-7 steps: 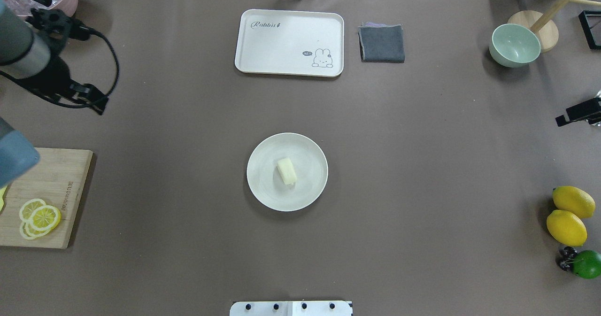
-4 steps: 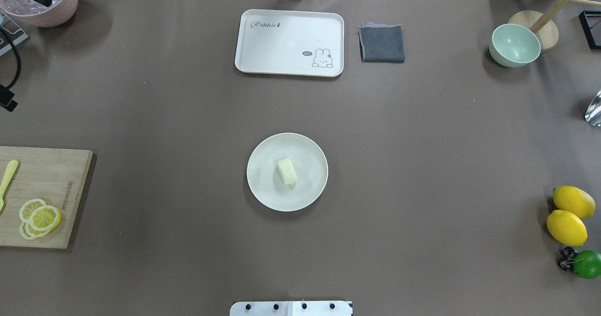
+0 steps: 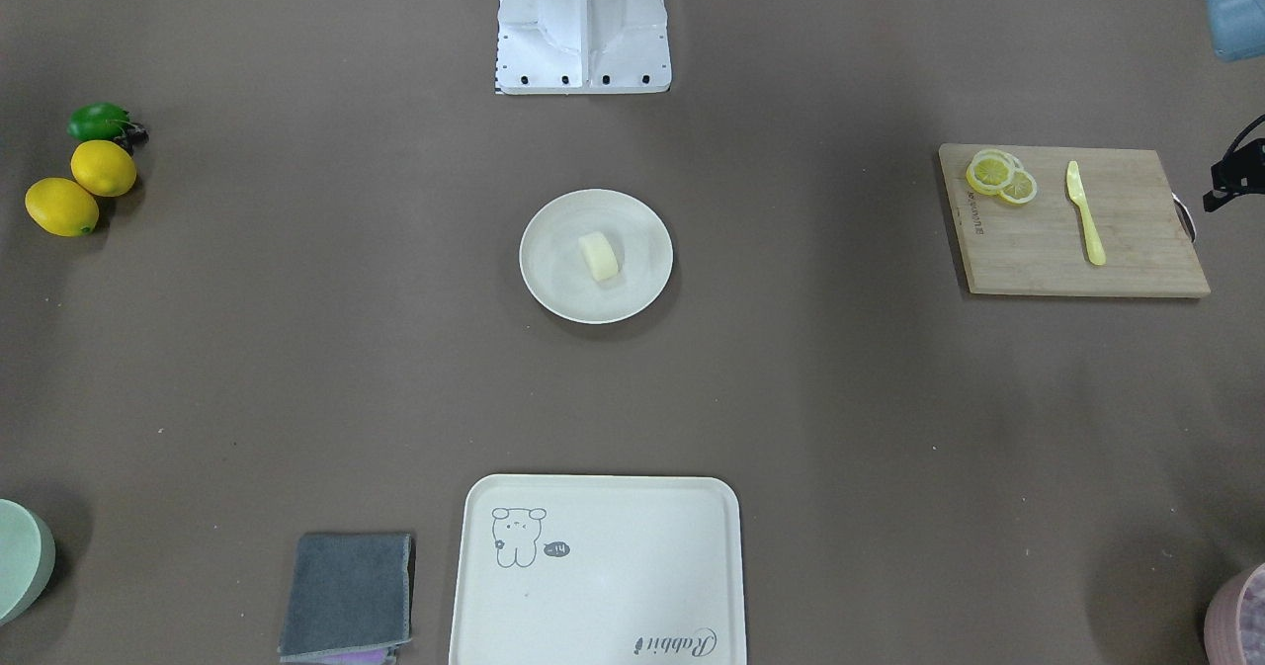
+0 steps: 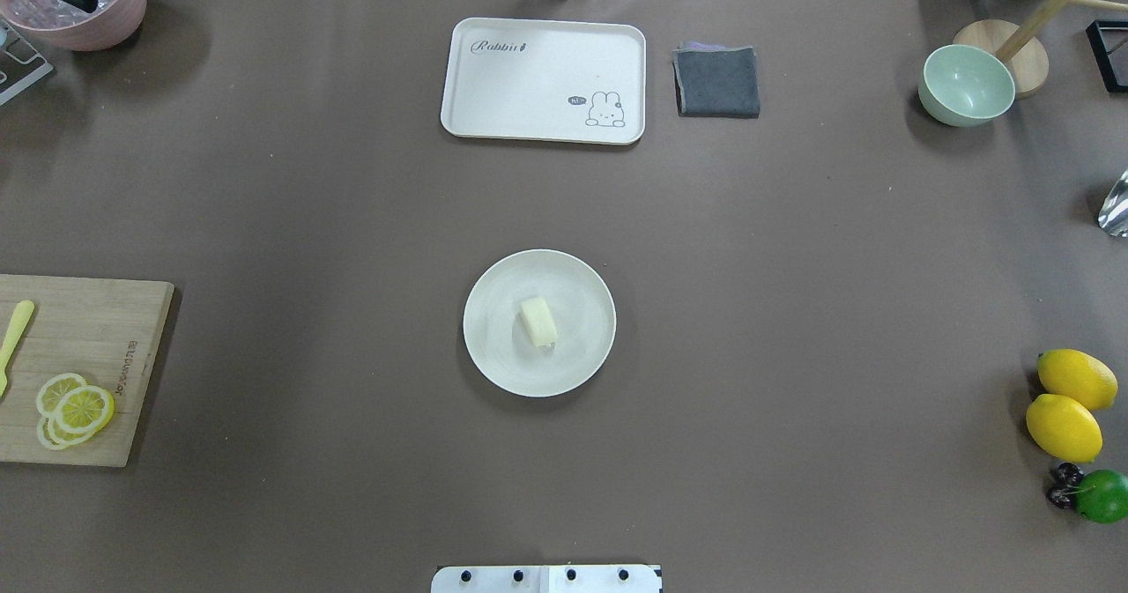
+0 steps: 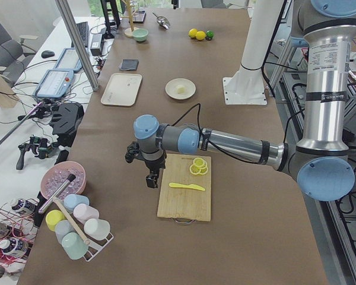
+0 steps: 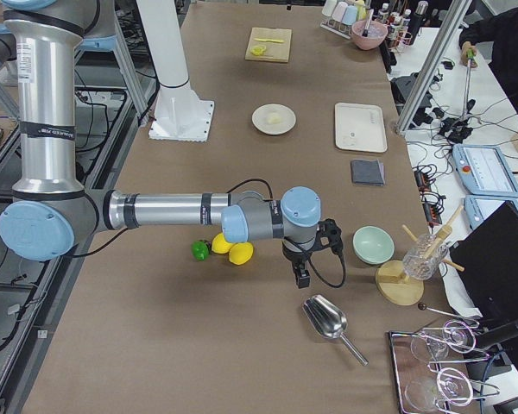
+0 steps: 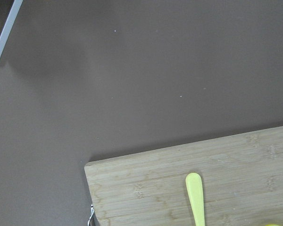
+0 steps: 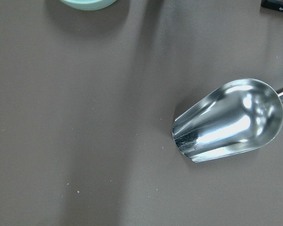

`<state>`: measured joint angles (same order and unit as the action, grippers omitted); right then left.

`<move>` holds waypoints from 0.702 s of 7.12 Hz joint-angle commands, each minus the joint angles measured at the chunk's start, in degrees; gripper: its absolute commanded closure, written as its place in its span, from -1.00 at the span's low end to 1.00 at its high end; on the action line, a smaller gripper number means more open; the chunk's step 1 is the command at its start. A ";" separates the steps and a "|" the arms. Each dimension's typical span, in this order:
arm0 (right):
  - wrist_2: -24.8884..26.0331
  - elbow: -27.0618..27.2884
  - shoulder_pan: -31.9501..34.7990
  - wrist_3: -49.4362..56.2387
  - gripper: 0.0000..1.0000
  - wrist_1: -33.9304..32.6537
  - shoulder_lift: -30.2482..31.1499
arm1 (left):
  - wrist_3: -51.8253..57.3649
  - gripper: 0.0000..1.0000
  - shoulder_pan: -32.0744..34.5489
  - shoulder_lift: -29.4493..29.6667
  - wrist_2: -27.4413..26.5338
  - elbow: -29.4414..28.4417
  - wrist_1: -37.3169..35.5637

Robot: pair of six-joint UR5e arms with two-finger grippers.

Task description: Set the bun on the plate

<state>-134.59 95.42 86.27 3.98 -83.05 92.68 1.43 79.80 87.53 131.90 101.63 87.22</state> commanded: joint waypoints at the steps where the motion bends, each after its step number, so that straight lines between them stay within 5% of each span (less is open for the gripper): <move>1: -0.06 0.55 -0.05 -0.03 -0.99 -0.44 -0.22 | -0.90 -0.95 0.97 -1.13 1.41 1.45 1.02; 5: -0.06 0.47 -0.40 -0.03 -0.99 -2.97 -1.96 | 4.94 -0.95 1.41 -2.70 4.33 0.77 1.46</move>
<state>-134.65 95.92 85.96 3.92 -84.28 91.68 2.42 80.91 85.81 136.13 102.43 88.56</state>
